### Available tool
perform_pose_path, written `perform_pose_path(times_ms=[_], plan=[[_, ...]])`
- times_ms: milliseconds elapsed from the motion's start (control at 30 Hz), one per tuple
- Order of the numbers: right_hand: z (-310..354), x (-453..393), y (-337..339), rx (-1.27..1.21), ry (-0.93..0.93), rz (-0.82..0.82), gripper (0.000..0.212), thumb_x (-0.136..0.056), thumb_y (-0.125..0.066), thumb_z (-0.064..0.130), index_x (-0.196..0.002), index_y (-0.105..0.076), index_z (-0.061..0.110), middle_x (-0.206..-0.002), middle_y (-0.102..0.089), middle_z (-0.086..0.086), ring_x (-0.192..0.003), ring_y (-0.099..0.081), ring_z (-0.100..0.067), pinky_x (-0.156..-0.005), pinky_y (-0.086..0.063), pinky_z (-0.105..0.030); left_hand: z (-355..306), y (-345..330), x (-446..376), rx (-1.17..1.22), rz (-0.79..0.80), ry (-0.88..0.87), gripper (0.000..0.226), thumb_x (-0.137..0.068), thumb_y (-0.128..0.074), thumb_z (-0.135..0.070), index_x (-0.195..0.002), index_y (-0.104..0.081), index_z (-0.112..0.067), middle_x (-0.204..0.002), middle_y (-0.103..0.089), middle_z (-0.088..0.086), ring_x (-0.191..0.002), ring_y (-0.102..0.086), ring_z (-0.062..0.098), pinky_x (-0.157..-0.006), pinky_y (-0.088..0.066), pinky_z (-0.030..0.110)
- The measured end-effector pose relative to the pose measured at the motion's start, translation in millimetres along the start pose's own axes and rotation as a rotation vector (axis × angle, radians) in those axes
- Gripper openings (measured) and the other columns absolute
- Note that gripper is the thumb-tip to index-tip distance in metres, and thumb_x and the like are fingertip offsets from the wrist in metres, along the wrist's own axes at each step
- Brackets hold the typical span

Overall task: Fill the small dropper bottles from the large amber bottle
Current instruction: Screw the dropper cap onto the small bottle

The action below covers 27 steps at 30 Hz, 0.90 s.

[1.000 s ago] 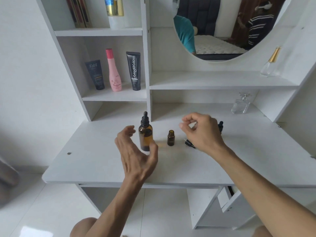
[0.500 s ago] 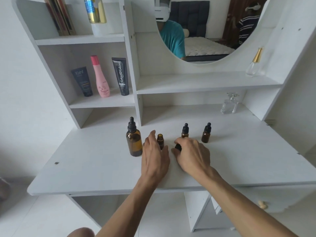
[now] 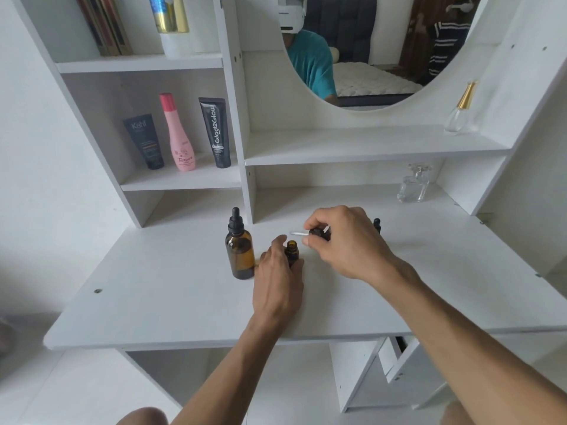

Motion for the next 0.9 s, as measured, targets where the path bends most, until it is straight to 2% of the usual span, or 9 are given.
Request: perform_pose_path(times_ms=[100,200,467,600,700,800,900], plan=[[5.7,-6.1,-2.9,0.077,0.035,0.08,0.022,-0.089,-0.073,0.026,-0.111,-0.074,0.021,-0.103,-0.074,0.001,-0.097,-0.066,-0.021,-0.084,-0.05,-0.028,0.1,-1.5,-0.7,-0.002,0.006,-0.011,0.054,-0.095,-0.06,-0.015,-0.145,-0.041,-0.012,-0.119,-0.068,0.007,-0.116,-0.058,0.029,-0.095,-0.046,0.043],[5.3,-8.1,-7.4,0.115,0.036,0.131,0.023,-0.091,-0.072,0.024,-0.114,-0.073,0.019,-0.103,-0.074,0.0,-0.098,-0.066,-0.021,-0.079,-0.044,-0.023,0.1,-1.9,-0.1,0.011,0.009,-0.019,0.054,-0.094,-0.061,-0.016,-0.144,-0.042,-0.012,-0.121,-0.068,0.008,-0.117,-0.058,0.029,-0.095,-0.046,0.043],[18.6,-17.2,1.6,0.118,0.072,0.117,0.022,-0.089,-0.075,0.02,-0.109,-0.073,0.015,-0.096,-0.072,0.001,-0.093,-0.066,-0.02,-0.073,-0.041,-0.021,1.3,-2.7,-0.5,0.009,0.012,-0.019,0.054,-0.095,-0.062,-0.018,-0.144,-0.042,-0.014,-0.122,-0.067,0.009,-0.116,-0.058,0.029,-0.094,-0.047,0.043],[22.9,-20.7,-7.5,0.121,0.083,0.156,0.022,-0.088,-0.075,0.017,-0.11,-0.072,0.016,-0.099,-0.072,-0.001,-0.098,-0.065,-0.021,-0.08,-0.05,-0.027,0.5,-4.0,-1.7,-0.006,0.008,-0.043,0.052,-0.094,-0.064,-0.02,-0.142,-0.045,-0.014,-0.118,-0.069,0.01,-0.112,-0.06,0.031,-0.091,-0.048,0.045],[19.4,-24.3,-19.2,0.091,0.069,0.183,0.026,-0.086,-0.077,0.017,-0.111,-0.071,0.017,-0.1,-0.07,-0.003,-0.1,-0.057,-0.018,-0.087,-0.051,-0.032,0.6,-4.3,-2.3,-0.004,0.007,-0.051,0.04,-0.092,-0.064,-0.018,-0.131,-0.052,-0.014,-0.11,-0.071,0.008,-0.104,-0.06,0.031,-0.087,-0.048,0.047],[14.2,-26.7,-29.6,0.016,0.044,0.201,0.029,-0.082,-0.08,0.016,-0.109,-0.071,0.02,-0.098,-0.067,0.001,-0.094,-0.056,-0.018,-0.083,-0.051,-0.029,0.7,-3.5,-2.9,-0.01,0.001,-0.059,0.022,-0.091,-0.064,-0.018,-0.111,-0.058,-0.013,-0.1,-0.07,0.007,-0.095,-0.059,0.031,-0.081,-0.048,0.047],[7.8,-26.0,-39.6,-0.017,0.039,0.231,0.03,-0.086,-0.075,0.012,-0.115,-0.071,0.021,-0.104,-0.069,-0.001,-0.087,-0.061,-0.016,-0.078,-0.047,-0.024,1.3,-3.7,-3.1,-0.005,-0.006,-0.067,0.02,-0.091,-0.065,-0.02,-0.109,-0.059,-0.013,-0.098,-0.07,0.007,-0.093,-0.059,0.03,-0.079,-0.049,0.047]])
Point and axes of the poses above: each hand's wrist, its own x-axis away from the middle knuckle, its own y-axis out of the back of the hand, z = x × y, the point moved 10 cm from there along -x, towards the middle knuckle
